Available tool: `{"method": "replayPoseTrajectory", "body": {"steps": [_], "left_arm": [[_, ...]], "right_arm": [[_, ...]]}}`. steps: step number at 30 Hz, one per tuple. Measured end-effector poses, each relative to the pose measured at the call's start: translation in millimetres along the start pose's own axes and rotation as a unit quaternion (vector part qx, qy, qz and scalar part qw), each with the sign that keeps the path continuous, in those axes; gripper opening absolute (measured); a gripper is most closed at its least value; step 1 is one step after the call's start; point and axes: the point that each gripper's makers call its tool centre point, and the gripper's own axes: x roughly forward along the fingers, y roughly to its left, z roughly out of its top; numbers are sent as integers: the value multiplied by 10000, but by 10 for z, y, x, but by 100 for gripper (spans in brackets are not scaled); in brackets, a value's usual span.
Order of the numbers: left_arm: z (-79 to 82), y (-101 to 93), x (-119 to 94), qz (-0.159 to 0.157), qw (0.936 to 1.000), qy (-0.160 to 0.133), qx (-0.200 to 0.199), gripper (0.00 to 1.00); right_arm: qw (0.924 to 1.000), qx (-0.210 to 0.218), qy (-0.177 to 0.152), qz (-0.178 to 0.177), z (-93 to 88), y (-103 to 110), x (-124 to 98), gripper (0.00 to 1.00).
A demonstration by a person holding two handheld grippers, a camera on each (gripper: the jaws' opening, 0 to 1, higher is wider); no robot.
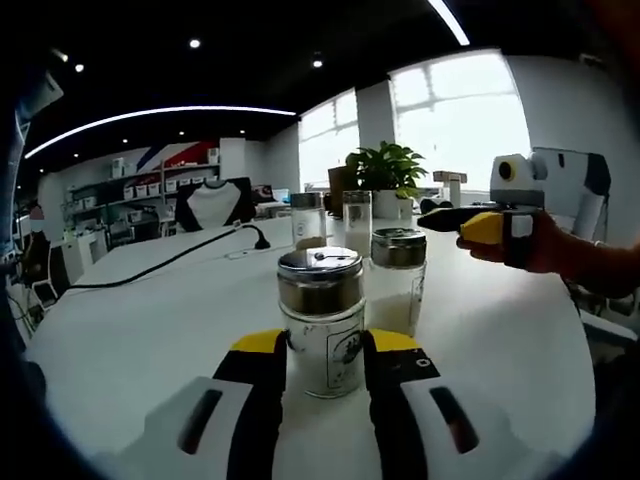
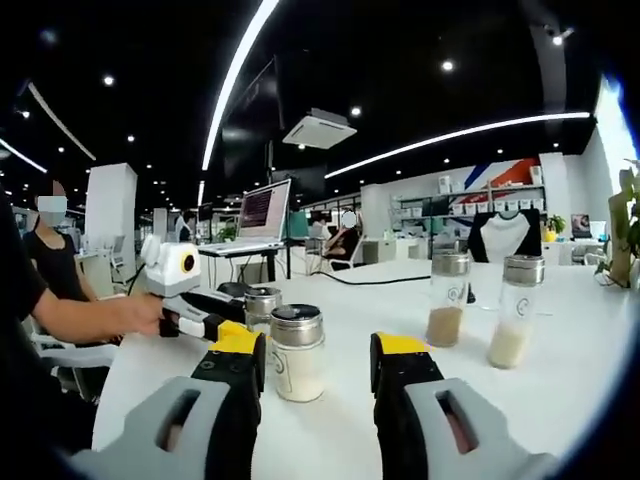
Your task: Rotate the seasoning bottle until the label or dispensing opening points toward the visible target arrow and the bottle remains upright within the marked orientation range
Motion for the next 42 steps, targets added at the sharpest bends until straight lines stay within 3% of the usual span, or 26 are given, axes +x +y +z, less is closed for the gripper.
{"method": "replayPoseTrajectory", "body": {"steps": [2, 6, 11, 18, 24, 28, 37, 42], "left_arm": [[-4, 0, -3, 1, 10000, 5, -43, 33], [-37, -54, 0, -80, 9997, 80, -194, 40], [-24, -109, -42, -46, 9998, 132, -127, 45], [62, -124, -210, 219, 9997, 76, -67, 64], [82, -232, -296, 228, 9996, -72, 136, 79], [181, -302, -341, 282, 9985, -462, -107, 93], [219, -452, -457, 111, 9973, -725, 77, 98], [172, -403, -490, 128, 9978, -652, 32, 97]], "right_arm": [[10000, 30, -11, -85, -3, -29, -11, 41], [9983, -304, 119, -492, -40, -148, -23, 41], [9966, -289, 251, -734, -72, -299, 25, 49], [9953, -198, 300, -903, -75, -488, 140, 49], [9930, -70, 302, -1137, -62, -638, 219, 49], [9902, -103, 292, -1358, -22, -761, 310, 50], [9827, 67, 266, -1832, -26, -1083, 481, 50], [9786, 84, 252, -2042, 23, -1181, 571, 48]]}}
